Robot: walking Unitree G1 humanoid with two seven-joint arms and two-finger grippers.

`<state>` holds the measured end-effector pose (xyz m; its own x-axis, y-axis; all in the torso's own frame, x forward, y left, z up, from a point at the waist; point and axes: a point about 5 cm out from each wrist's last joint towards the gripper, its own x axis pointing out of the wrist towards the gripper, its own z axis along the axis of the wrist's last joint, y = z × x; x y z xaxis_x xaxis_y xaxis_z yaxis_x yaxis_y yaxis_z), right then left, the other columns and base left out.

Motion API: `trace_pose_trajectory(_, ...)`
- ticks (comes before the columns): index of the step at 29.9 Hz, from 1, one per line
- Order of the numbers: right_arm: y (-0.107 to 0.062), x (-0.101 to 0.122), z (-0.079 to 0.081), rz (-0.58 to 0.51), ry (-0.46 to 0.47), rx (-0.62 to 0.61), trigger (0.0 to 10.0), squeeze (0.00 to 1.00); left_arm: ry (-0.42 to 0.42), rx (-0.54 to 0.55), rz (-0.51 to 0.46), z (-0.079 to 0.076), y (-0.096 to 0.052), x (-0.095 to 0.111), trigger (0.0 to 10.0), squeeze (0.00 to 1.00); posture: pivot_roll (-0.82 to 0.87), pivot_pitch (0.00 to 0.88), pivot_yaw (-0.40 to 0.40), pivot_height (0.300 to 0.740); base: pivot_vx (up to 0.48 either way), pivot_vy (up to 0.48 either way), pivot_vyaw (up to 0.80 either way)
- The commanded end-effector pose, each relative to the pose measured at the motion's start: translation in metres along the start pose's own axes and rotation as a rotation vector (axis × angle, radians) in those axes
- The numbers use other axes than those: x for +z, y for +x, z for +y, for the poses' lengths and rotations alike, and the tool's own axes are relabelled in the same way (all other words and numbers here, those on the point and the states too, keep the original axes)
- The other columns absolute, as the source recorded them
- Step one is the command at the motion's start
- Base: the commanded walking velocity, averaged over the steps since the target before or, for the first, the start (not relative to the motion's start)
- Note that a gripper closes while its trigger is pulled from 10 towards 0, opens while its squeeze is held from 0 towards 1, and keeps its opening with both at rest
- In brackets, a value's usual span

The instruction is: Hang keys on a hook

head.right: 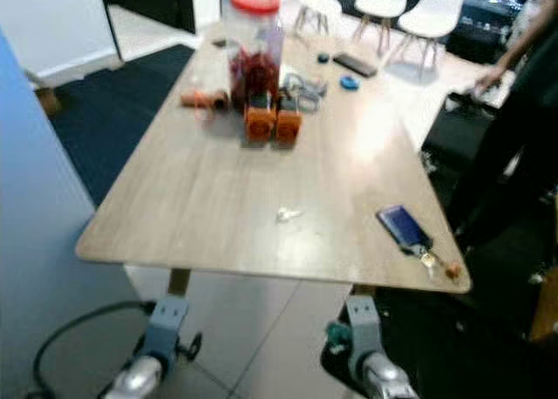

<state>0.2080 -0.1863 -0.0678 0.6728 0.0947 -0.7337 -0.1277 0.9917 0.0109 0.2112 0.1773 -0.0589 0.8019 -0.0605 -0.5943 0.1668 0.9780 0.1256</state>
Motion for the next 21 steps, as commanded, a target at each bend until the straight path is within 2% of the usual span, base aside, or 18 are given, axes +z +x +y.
trace_pose_trajectory(1,0.0003,-0.001,0.003,0.004,-0.001,0.009,10.0,0.0,-0.011,0.005,0.026,0.0005,-0.0023,-0.0064,10.0,0.0,0.09,0.022,-0.132,0.74,0.0,0.0,0.8)
trace_pose_trajectory(21,0.0017,0.0031,0.0036,0.001,-0.012,0.015,10.0,0.0,-0.017,0.015,0.022,0.0018,-0.0017,-0.0051,10.0,0.0,0.1,0.016,-0.137,0.74,0.0,0.0,0.8)
